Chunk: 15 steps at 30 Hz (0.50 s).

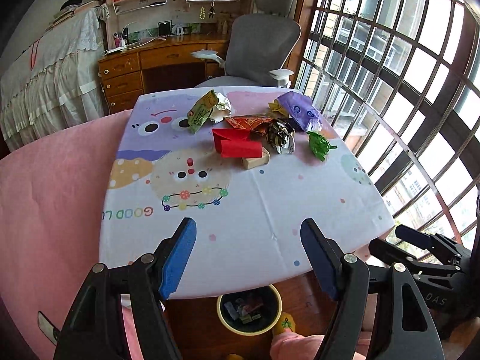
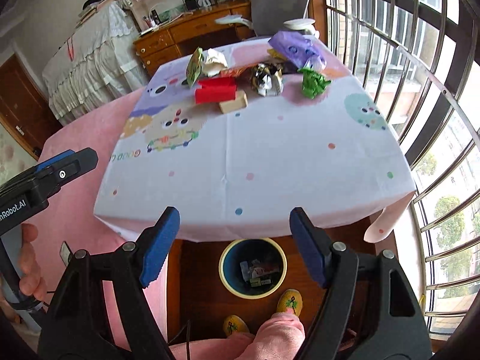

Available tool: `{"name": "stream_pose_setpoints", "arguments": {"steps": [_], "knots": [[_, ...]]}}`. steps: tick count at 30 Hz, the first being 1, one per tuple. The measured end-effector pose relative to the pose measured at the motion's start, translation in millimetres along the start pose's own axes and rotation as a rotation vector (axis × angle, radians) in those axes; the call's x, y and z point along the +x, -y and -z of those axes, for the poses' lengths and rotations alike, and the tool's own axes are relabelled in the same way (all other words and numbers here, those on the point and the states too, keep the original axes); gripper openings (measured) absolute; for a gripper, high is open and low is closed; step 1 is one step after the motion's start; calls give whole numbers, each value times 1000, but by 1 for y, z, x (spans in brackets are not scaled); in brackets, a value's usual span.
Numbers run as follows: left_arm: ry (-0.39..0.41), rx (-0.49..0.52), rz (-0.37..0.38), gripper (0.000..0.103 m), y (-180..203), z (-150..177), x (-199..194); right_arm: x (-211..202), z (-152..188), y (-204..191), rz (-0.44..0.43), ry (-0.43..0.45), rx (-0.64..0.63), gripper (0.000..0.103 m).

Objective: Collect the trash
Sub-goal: 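Raise both tools back toward the table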

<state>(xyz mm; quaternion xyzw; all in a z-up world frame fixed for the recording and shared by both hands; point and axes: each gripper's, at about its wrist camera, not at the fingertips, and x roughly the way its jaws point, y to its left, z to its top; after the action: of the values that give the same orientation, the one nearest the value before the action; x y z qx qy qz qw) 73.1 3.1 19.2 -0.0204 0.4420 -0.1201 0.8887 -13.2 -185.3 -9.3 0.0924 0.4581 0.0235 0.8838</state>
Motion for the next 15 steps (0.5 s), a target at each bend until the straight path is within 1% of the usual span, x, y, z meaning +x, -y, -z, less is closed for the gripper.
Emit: {"name": "stream_pose_setpoints", "arguments": {"steps": [3, 7, 9, 11, 15], "knots": [[-4, -15, -6, 73, 7, -23, 20, -3, -25, 18, 16, 31, 15, 73], [-20, -11, -15, 73, 23, -58, 60, 5, -62, 48, 39, 52, 13, 73], [-29, -3, -23, 73, 34, -77, 88, 21, -84, 66, 50, 47, 9, 73], [-46, -7, -38, 73, 46, -99, 118, 42, -107, 87, 55, 24, 15, 73], [-118, -42, -45, 73, 70, -139, 185, 95, -152, 129, 37, -34, 32, 69]]}}
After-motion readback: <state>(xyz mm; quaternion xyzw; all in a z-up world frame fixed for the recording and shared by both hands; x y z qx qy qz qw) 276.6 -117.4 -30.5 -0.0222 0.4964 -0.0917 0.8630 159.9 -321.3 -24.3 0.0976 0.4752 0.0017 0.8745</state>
